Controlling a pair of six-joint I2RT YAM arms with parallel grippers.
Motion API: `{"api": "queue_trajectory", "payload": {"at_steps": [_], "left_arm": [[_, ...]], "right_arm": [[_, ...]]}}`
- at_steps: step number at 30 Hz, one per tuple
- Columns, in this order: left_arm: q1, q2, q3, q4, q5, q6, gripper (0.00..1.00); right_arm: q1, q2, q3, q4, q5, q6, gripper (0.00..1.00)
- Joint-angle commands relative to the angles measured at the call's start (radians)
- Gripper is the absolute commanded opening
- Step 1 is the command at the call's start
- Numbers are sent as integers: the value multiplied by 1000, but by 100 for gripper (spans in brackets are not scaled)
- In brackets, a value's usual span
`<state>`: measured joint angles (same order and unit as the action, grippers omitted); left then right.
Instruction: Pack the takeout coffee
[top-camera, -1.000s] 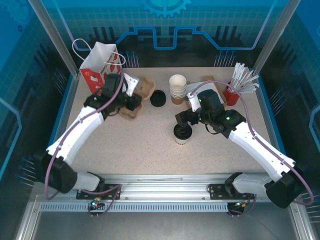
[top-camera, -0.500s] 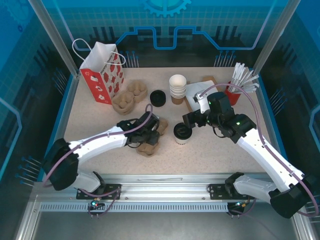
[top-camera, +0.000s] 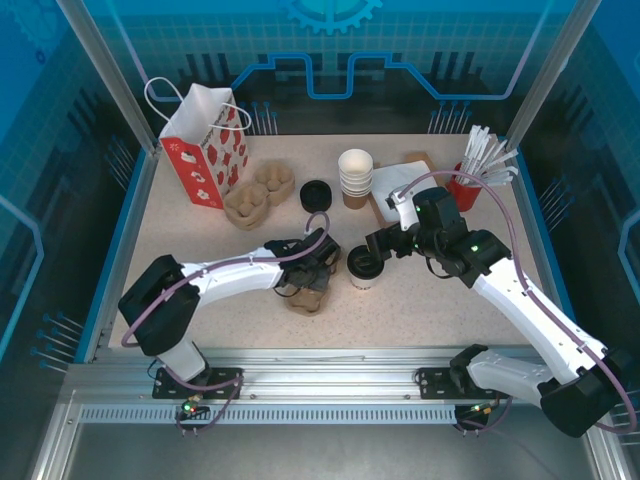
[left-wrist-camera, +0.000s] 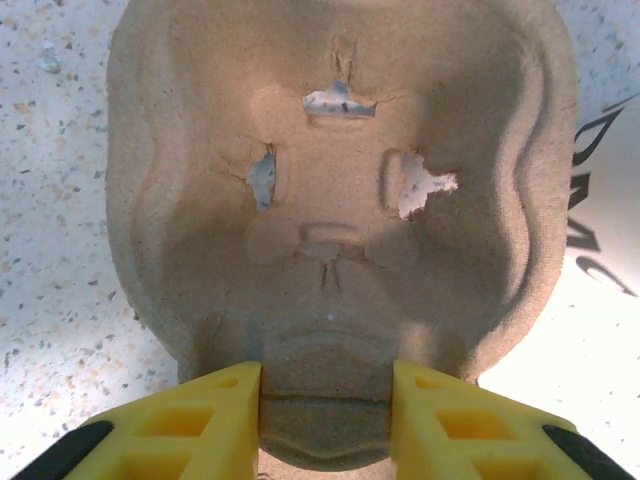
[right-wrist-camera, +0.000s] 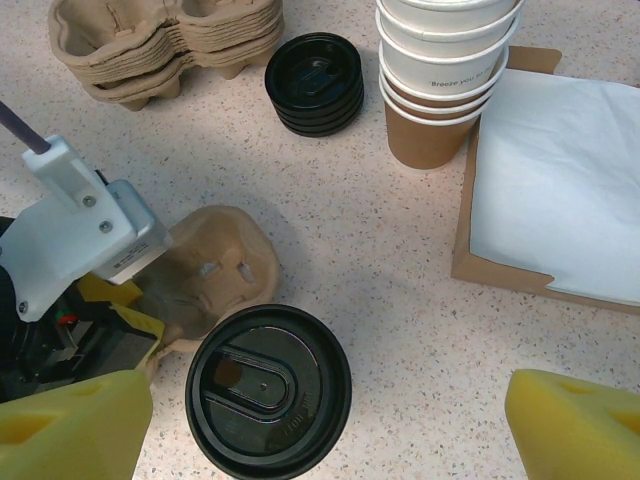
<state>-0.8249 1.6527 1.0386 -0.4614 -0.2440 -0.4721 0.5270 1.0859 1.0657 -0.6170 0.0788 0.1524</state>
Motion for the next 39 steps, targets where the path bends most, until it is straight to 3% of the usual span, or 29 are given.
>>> {"api": "queue_trajectory", "payload": {"at_steps": [1, 14, 20, 24, 27, 31, 35, 39], "left_arm": [[-8, 28, 37, 30, -24, -19, 36], [-9, 55, 58, 45, -5, -12, 43], [-9, -7, 56, 22, -13, 13, 55], [20, -125, 61, -39, -33, 77, 61], [126, -268, 69, -82, -45, 135, 63], [378, -406, 138, -82, 7, 234, 66], [566, -365, 302, -102, -27, 380, 71], [718, -229, 505, -141, 18, 466, 72]], "right_arm": [[-15, -1, -1, -9, -2, -4, 93], [-15, -4, 3, -17, -2, 1, 93], [-14, -6, 7, -21, -3, 2, 93], [-11, -13, 18, -18, -6, 1, 93], [22, -31, 19, 13, -10, -11, 93], [83, -29, 16, 72, -6, -15, 93], [109, 15, 28, 86, -2, -12, 93], [124, 47, 46, 85, -5, -15, 93]]}}
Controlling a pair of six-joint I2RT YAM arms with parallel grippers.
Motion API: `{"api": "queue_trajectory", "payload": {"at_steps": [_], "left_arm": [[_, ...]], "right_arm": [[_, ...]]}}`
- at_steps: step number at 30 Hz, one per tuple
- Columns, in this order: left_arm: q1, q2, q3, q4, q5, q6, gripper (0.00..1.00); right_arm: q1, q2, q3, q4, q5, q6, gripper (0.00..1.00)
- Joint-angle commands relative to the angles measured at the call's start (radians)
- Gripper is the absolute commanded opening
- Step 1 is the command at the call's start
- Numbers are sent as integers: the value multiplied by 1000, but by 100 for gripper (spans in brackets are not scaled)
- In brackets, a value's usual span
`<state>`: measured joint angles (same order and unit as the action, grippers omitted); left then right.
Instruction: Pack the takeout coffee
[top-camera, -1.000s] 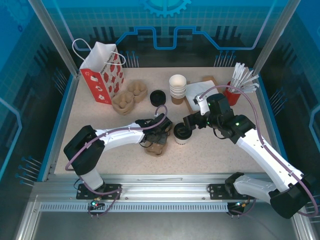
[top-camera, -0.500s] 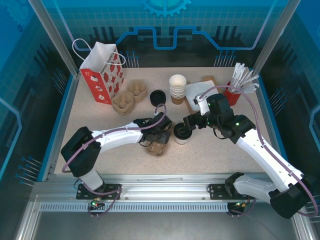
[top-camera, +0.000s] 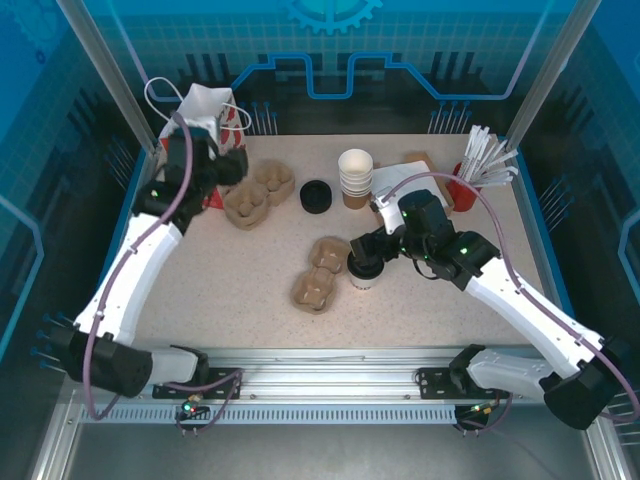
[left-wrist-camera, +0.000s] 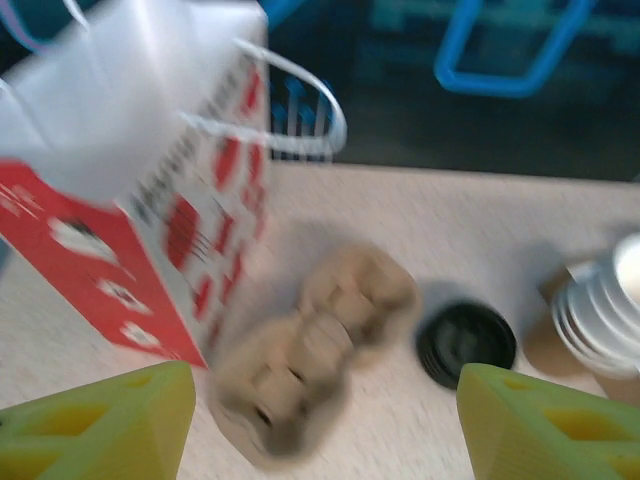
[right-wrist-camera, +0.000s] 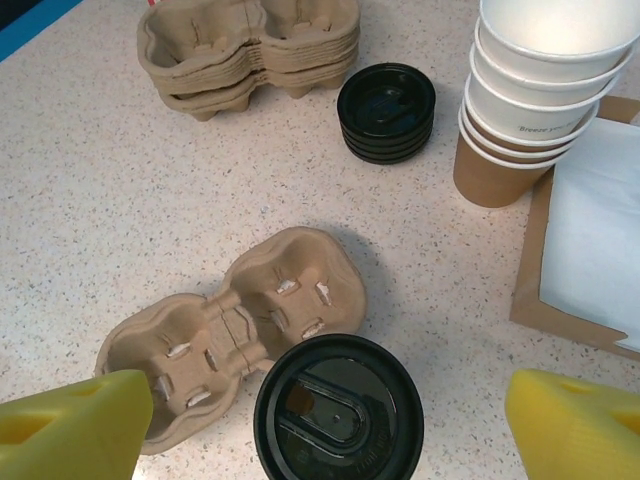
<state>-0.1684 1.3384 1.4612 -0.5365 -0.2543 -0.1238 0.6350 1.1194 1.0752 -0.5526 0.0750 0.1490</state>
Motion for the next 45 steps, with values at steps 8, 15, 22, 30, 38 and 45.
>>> {"api": "queue_trajectory", "payload": {"at_steps": [8, 15, 22, 30, 38, 45], "left_arm": [[162, 440, 501, -188, 51, 262, 74], [206, 723, 848, -301, 114, 265, 71], [225, 896, 1051, -373, 208, 241, 49], [230, 935, 1062, -345, 248, 220, 28], [230, 925, 1097, -335, 198, 267, 2], [227, 808, 1102, -319, 64, 406, 0]], "right_arm": [[23, 40, 48, 28, -1, -13, 93], [29, 62, 50, 19, 2, -12, 93], [32, 74, 40, 20, 11, -2, 93], [33, 72, 17, 23, 22, 10, 93], [35, 69, 5, 22, 27, 17, 93], [37, 65, 13, 14, 27, 20, 93]]}}
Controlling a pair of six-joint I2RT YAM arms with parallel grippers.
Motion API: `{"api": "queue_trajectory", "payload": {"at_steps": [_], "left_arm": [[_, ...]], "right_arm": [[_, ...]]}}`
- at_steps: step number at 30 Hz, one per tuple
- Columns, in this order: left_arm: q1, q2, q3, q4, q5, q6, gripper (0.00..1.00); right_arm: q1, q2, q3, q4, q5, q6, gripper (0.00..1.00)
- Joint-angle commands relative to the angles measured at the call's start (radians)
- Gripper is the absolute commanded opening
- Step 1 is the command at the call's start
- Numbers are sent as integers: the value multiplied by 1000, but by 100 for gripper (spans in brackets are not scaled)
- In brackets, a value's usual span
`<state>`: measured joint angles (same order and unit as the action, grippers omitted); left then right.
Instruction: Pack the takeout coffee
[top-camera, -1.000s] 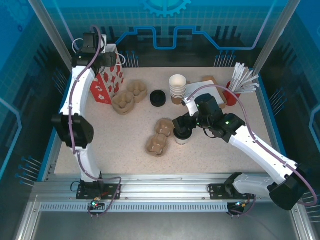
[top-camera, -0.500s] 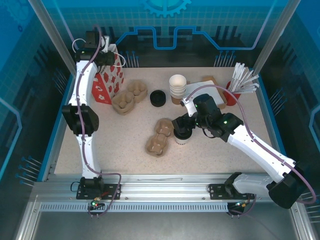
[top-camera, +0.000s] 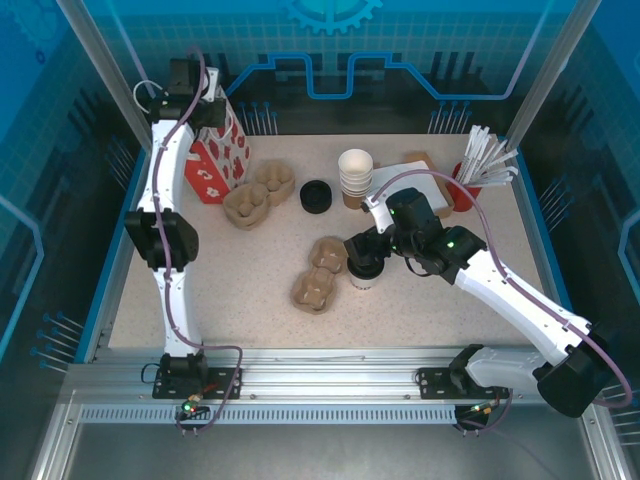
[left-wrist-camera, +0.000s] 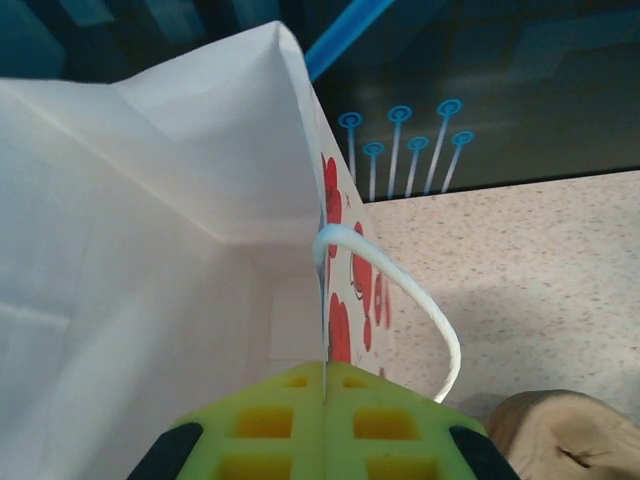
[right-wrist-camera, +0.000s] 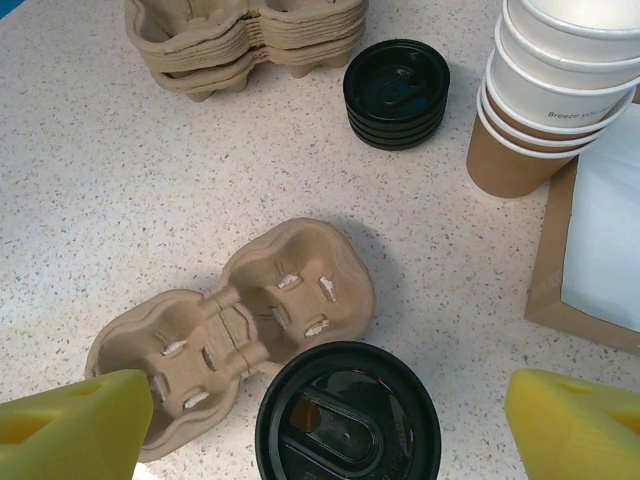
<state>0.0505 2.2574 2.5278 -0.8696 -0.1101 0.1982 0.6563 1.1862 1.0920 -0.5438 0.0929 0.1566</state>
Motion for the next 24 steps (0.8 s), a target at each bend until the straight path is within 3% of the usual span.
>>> {"api": "queue_trajectory", "payload": {"at_steps": [1, 9, 20, 24], "left_arm": [[6, -134, 36, 15, -98, 104, 0], [-119, -404, -99, 37, -293, 257, 0], [-450, -848, -508, -56, -191, 164, 0], [-520, -973, -651, -58, -129, 130, 0]], "right_arm": [[17, -3, -3, 5, 11, 12, 93], [16, -35, 15, -12, 33, -3, 93], [12, -158, -5, -48, 58, -30, 93], [2, -203, -23, -65, 65, -37, 94]]}}
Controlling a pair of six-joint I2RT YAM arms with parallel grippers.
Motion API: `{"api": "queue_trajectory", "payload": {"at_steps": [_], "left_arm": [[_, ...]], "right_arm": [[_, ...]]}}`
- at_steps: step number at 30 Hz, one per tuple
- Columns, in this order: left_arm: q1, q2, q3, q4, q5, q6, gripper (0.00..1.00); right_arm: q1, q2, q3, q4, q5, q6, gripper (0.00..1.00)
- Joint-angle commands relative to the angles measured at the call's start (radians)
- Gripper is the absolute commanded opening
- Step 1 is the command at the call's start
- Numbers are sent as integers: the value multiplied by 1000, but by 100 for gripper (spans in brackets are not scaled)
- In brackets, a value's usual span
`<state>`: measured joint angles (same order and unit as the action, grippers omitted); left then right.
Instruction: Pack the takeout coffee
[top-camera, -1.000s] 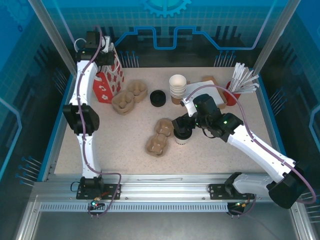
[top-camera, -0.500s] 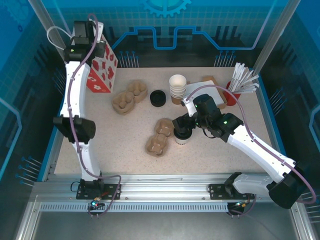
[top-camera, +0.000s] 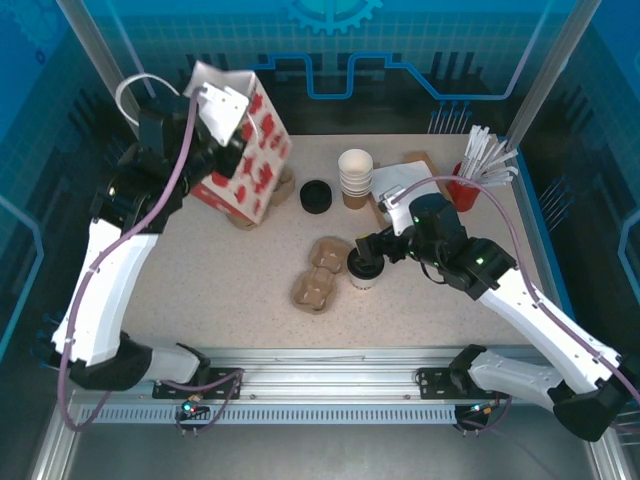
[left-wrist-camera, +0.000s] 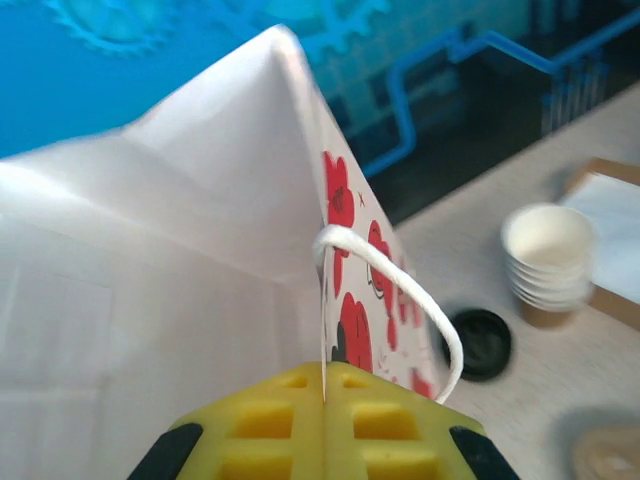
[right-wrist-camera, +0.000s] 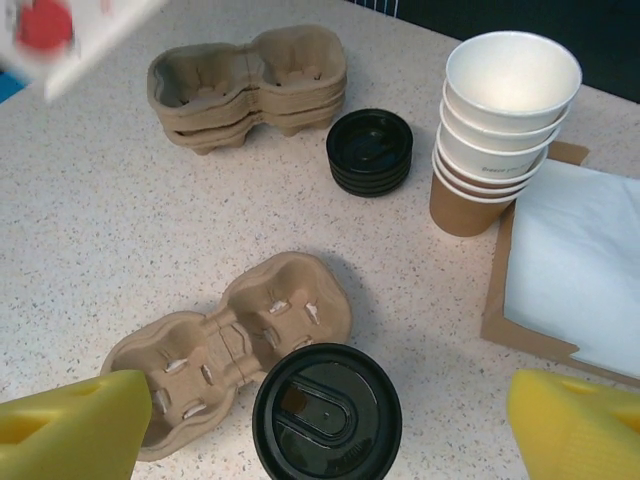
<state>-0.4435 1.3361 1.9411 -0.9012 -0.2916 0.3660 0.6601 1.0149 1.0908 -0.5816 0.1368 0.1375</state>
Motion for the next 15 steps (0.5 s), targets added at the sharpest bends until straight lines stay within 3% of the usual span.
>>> {"api": "queue_trajectory", "payload": {"at_steps": [1, 9, 15], "left_arm": [[-36, -75, -96, -25, 69, -45, 0], [-76, -116, -240, -69, 98, -54, 0], [-79, -125, -388, 6, 141, -65, 0]], "right_arm": [[-6, -44, -29, -27, 20, -18, 94], [-14, -103, -70, -38, 17, -7, 94], [-15, -111, -88, -37, 14, 6, 94]]}}
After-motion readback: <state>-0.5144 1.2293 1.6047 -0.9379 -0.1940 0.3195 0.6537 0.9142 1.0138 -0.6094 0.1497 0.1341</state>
